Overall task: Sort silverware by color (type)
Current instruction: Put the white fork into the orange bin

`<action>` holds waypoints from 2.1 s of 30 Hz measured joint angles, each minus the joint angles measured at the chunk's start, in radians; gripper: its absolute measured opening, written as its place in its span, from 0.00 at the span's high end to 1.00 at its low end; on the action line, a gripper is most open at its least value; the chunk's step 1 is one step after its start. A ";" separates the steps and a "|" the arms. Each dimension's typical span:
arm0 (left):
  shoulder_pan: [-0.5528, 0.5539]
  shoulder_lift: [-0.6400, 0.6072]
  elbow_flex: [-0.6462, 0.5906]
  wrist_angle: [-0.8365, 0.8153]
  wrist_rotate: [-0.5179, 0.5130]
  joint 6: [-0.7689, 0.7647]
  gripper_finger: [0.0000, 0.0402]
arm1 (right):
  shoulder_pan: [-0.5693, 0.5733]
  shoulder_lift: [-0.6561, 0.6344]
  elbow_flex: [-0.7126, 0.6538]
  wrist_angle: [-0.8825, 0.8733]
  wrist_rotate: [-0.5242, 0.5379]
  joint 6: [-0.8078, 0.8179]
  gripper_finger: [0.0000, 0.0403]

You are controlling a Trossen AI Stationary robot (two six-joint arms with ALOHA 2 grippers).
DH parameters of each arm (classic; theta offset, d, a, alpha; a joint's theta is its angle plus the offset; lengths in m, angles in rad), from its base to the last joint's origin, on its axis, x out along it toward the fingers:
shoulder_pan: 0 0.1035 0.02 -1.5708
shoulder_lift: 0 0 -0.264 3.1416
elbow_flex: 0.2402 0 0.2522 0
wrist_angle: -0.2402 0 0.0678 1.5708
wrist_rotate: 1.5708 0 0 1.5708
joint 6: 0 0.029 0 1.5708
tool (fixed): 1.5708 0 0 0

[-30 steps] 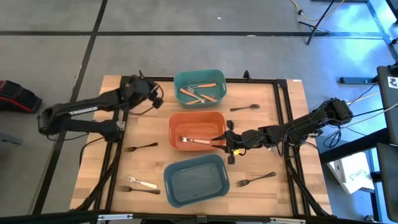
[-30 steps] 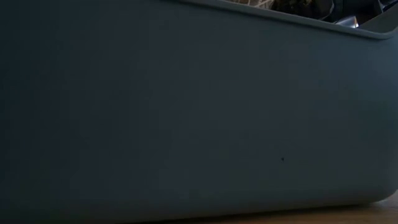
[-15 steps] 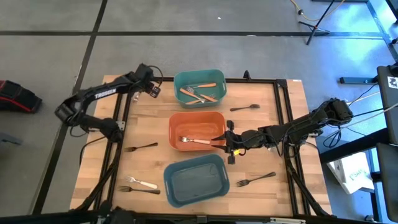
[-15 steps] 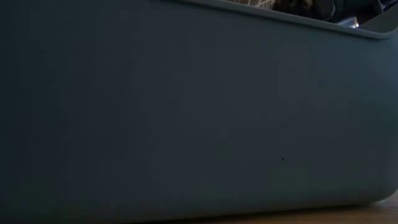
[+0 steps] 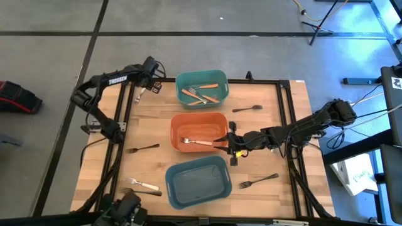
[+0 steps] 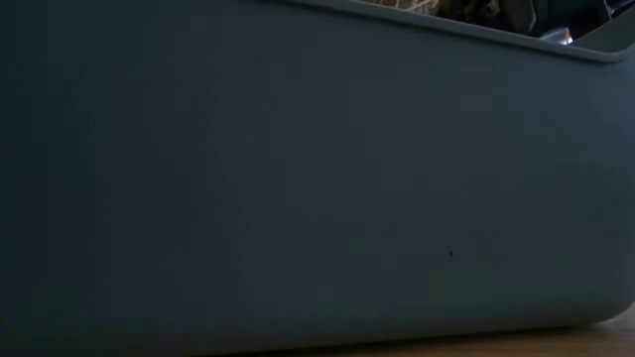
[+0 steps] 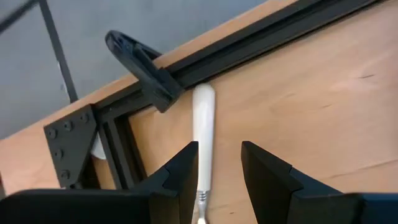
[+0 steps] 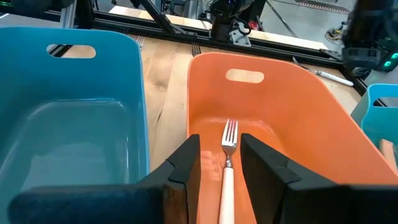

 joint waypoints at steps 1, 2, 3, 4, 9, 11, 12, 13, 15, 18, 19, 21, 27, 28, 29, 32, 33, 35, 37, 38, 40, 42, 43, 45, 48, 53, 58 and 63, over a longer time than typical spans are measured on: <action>0.006 0.018 0.017 -0.026 -0.003 -0.001 0.71 | 0.000 0.000 0.000 -0.002 0.000 0.000 0.75; 0.011 0.040 0.033 -0.051 -0.006 -0.001 0.71 | 0.000 0.000 0.000 -0.002 0.000 0.000 0.75; 0.015 0.062 0.046 -0.065 -0.012 -0.001 0.71 | 0.000 0.000 0.000 -0.004 -0.001 0.000 0.75; 0.019 0.083 0.057 -0.069 -0.021 -0.001 0.71 | 0.000 0.000 0.000 -0.008 -0.001 0.000 0.75; 0.042 0.162 0.089 -0.068 -0.026 0.020 0.71 | 0.000 0.000 0.000 -0.014 -0.001 0.000 0.75; 0.054 0.190 0.102 -0.071 -0.041 0.023 0.71 | 0.000 0.000 0.000 -0.014 -0.001 0.000 0.75; 0.062 0.202 0.109 -0.070 -0.046 0.023 0.71 | 0.000 0.000 0.000 -0.015 0.000 0.000 0.75; 0.071 0.212 0.112 -0.069 -0.046 0.022 0.71 | 0.000 0.000 0.000 -0.015 0.000 0.000 0.75; 0.086 0.228 0.115 -0.072 -0.034 0.020 0.71 | 0.000 0.000 0.000 -0.019 0.000 0.000 0.75; 0.109 0.245 0.117 -0.078 0.043 0.018 0.71 | 0.000 0.000 0.000 -0.019 -0.001 0.000 0.75; 0.113 0.245 0.118 -0.079 0.058 0.019 0.71 | 0.000 0.000 0.000 -0.019 -0.001 0.000 0.75; 0.117 0.246 0.118 -0.083 0.077 0.025 0.71 | 0.000 0.000 0.000 -0.019 -0.001 0.000 0.75; 0.120 0.244 0.117 -0.082 0.117 0.066 0.71 | 0.000 0.000 0.000 -0.020 0.000 0.000 0.75; 0.121 0.244 0.117 -0.082 0.122 0.072 0.71 | 0.000 0.000 0.000 -0.020 0.000 0.000 0.75; 0.120 0.244 0.117 -0.083 0.124 0.074 0.72 | 0.000 0.000 0.000 -0.020 0.000 0.000 0.75; 0.120 0.244 0.117 -0.082 0.131 0.072 0.76 | 0.000 0.000 0.000 -0.020 0.000 0.000 0.75; 0.119 0.245 0.117 -0.082 0.133 0.072 0.78 | 0.000 0.000 0.000 -0.020 0.000 0.000 0.75; 0.119 0.245 0.116 -0.082 0.135 0.074 0.82 | 0.000 0.000 0.000 -0.020 0.000 0.000 0.75; 0.119 0.245 0.116 -0.082 0.135 0.078 0.85 | 0.000 0.000 0.000 -0.020 0.000 0.000 0.75; 0.118 0.245 0.116 -0.082 0.134 0.079 0.86 | 0.000 0.000 0.000 -0.020 0.000 0.000 0.75; 0.118 0.245 0.116 -0.082 0.134 0.083 0.88 | 0.000 0.000 0.000 -0.020 0.000 0.000 0.75; 0.117 0.240 0.115 -0.084 0.134 0.095 0.88 | 0.000 0.000 0.000 -0.020 0.000 0.001 0.75; 0.116 0.236 0.115 -0.086 0.135 0.098 0.88 | 0.000 0.000 0.000 -0.020 0.000 0.001 0.75; 0.110 0.225 0.113 -0.087 0.137 0.105 0.89 | 0.000 0.000 0.000 -0.020 0.001 0.000 0.75; 0.104 0.195 0.109 -0.098 0.169 0.109 0.89 | 0.000 0.000 0.000 -0.020 0.001 0.000 0.75; 0.086 0.118 0.109 -0.105 0.187 0.127 0.89 | 0.000 0.000 0.000 -0.020 0.001 0.002 0.75; 0.053 0.044 0.110 -0.105 0.199 0.136 0.89 | 0.000 0.000 0.000 -0.019 0.001 0.003 0.75; 0.027 0.019 0.111 -0.109 0.238 0.151 0.89 | 0.000 0.000 0.000 -0.019 0.001 0.003 0.75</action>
